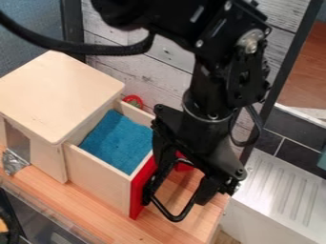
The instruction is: Grab the carrot and put it inside of the drawer
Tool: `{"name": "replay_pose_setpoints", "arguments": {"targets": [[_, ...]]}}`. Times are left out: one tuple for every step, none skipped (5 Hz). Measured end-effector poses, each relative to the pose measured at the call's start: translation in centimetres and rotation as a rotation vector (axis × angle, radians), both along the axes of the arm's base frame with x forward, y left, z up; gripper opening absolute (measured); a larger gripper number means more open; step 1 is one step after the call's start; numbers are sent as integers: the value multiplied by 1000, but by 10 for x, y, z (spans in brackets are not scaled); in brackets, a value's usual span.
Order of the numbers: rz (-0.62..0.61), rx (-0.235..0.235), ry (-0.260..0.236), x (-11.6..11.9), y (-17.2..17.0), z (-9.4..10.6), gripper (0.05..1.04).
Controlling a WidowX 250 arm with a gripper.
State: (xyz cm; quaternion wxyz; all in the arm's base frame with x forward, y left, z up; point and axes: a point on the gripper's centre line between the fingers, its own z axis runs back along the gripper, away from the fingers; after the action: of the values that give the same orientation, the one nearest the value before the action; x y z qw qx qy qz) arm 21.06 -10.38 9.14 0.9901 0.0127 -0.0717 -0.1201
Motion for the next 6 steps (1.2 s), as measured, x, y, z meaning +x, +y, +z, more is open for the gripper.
{"name": "replay_pose_setpoints", "arguments": {"targets": [[4,7,19,-1,1,-4,1000],[114,-39,-30,36,16,20,1000],[174,-56,-58,63,26,32,1000],[252,-29,-86,95,41,28,1000],[313,24,-85,124,53,0,1000],[315,129,-181,148,56,-38,1000]]}}
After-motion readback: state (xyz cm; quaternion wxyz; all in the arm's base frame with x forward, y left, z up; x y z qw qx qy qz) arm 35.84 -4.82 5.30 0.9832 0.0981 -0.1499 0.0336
